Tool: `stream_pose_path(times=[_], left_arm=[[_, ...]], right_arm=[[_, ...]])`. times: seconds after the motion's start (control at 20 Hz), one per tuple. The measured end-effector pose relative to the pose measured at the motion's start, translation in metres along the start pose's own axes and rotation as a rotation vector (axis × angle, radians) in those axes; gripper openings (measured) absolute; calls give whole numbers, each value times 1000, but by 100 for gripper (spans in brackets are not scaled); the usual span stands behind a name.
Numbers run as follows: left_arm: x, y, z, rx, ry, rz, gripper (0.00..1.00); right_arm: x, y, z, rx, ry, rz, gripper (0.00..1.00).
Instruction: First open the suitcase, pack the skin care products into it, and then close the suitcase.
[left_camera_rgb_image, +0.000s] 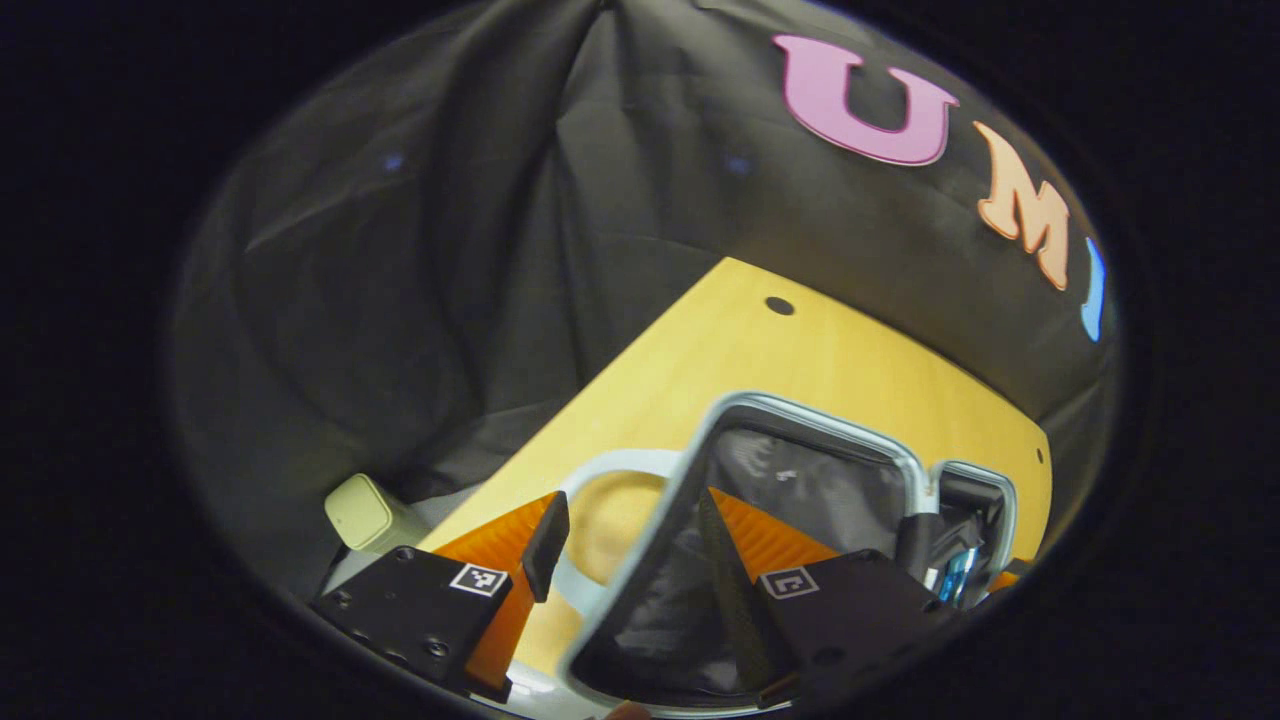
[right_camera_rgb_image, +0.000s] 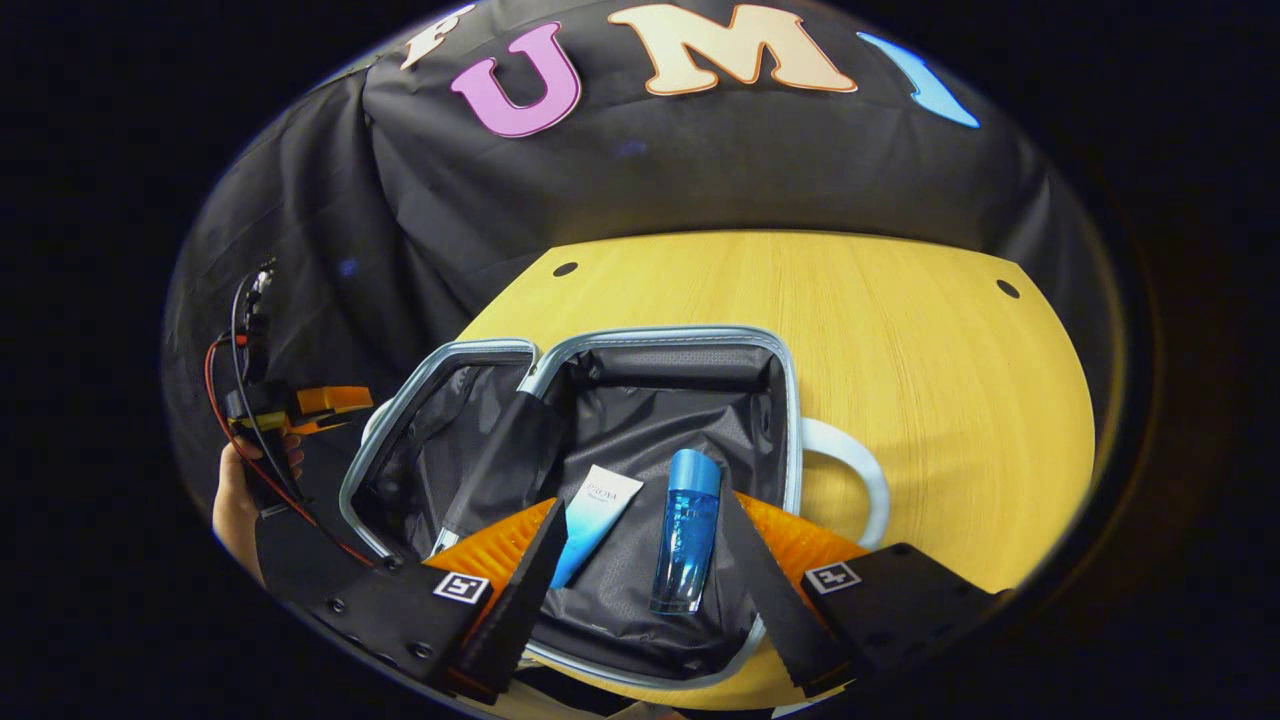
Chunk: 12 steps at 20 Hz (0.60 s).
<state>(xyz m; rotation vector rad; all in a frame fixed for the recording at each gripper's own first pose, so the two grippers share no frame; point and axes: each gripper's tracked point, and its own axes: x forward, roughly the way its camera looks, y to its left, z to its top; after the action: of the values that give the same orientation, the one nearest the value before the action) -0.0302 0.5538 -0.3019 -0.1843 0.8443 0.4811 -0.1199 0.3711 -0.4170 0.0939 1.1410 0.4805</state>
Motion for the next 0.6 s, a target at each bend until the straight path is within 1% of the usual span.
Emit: stream_pose_path(times=[0.1,0.15,0.2,0.25,0.3,0.35,0.4,0.45,0.5,0.6], left_arm=[[13,20,-2,-6,19,27,76],[20,25,-4,-11,38,26,81],[26,29,-7,-18,53,28,76],[34,32,-11,-21,76,27,77],[42,36,-18,-25,103,28,80],[50,38,-24,-26,127,27,76],[56,39,-31,-25,152,28,81],[61,40,-39,-27,176,21,76],[66,40,-45,-29,197,-4,77],[63,44,-61,-43,278,-4,49]], right_arm=[[-2,-2,4,7,-8,-9,98],[-2,-3,6,9,-13,-16,98],[-3,-5,8,10,-19,-22,98],[-5,-7,10,11,-24,-28,98],[-7,-9,12,11,-27,-34,98],[-8,-11,13,10,-32,-41,98],[-9,-13,15,7,-39,-48,98],[-11,-16,18,5,-45,-55,98],[-13,-17,20,4,-49,-56,98],[-16,-19,23,-2,-54,-56,98]])
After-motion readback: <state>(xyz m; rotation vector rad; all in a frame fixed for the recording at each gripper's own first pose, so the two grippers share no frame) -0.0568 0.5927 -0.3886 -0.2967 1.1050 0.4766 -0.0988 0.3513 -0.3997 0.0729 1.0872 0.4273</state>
